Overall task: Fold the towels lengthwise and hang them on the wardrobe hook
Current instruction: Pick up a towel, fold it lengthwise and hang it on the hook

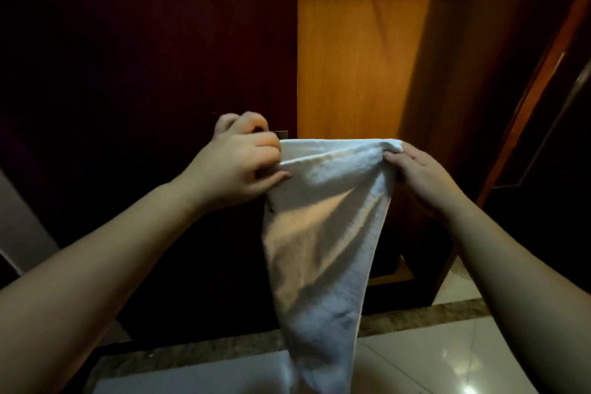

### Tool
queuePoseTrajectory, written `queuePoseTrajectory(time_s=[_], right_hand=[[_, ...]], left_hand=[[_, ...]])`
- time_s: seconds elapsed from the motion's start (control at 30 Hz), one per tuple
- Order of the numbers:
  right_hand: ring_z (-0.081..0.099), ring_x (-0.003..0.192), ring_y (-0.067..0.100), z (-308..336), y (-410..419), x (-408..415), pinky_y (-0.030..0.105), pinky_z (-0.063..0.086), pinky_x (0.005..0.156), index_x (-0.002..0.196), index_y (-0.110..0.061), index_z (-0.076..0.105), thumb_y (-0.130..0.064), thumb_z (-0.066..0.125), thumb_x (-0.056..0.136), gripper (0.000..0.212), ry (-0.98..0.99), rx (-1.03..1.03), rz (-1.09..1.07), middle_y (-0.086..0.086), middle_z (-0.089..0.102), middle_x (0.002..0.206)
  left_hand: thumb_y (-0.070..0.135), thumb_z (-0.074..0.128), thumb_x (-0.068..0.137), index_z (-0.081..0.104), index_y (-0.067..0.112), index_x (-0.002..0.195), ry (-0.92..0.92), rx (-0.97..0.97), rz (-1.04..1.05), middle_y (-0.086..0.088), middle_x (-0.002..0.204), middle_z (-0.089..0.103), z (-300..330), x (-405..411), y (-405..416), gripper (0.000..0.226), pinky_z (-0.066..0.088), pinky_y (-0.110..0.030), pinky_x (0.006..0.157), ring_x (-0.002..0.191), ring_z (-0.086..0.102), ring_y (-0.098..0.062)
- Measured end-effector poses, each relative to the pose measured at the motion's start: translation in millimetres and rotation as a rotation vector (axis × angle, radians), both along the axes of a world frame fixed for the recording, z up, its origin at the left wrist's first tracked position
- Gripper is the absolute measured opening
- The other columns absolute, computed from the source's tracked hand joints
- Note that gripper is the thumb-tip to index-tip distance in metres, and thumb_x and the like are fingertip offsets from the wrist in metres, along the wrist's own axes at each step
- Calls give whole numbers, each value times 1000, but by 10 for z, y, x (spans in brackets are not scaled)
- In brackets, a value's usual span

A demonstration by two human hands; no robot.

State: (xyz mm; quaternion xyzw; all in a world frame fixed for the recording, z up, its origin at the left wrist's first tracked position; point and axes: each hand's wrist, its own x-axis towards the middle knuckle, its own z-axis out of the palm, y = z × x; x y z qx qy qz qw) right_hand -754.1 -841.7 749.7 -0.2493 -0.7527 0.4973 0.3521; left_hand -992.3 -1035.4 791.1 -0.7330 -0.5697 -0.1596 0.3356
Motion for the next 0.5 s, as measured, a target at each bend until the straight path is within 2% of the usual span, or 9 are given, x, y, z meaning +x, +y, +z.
queuePoseTrajectory(time_s=[0.07,0.13,0.23,0.27,0.33,0.43,0.5], right_hand=[[63,108,23,15,-14,15,37,48,96,109,-22,65,-19,48,102,18,27,-41,16,6,67,112],[63,105,18,24,-45,26,32,48,93,109,-20,66,-16,47,103,20,66,-75,45,4,68,111],[65,86,2,54,-128,5,18,49,77,100,-19,67,-10,45,102,23,133,-123,30,-11,71,89],[65,80,1,64,-149,-6,18,48,74,97,-19,67,-9,45,101,25,155,-134,18,-13,71,83],[64,79,4,59,-175,-44,24,47,76,92,-20,68,-7,44,101,28,179,-123,13,-12,70,81],[64,79,4,43,-224,-103,26,46,75,86,-26,73,-11,47,99,32,189,-64,-22,-13,70,80],[61,76,1,39,-264,-129,25,45,73,81,-33,75,-16,49,96,34,226,-23,-87,-16,69,77]], left_hand=[[46,52,91,64,22,78,3,48,54,6,89,64,91,-37,-17,30,26,-38,86,104,47,-23],[48,50,91,65,20,84,-55,44,115,6,92,64,147,-54,-6,32,25,-38,86,103,42,-22],[45,60,92,59,25,110,-376,-55,281,2,106,51,197,45,-3,27,34,-37,90,111,36,-23],[44,63,91,55,29,119,-468,-99,340,3,109,43,217,75,2,33,36,-35,89,114,34,-24],[45,64,90,53,33,125,-457,-175,439,6,108,37,248,115,22,39,35,-33,88,114,34,-25],[43,59,92,64,30,102,-226,-283,519,10,100,49,249,161,105,17,29,-36,89,107,35,-18],[37,61,91,65,30,91,-285,-314,492,8,100,47,245,151,118,8,32,-35,90,107,35,-19]])
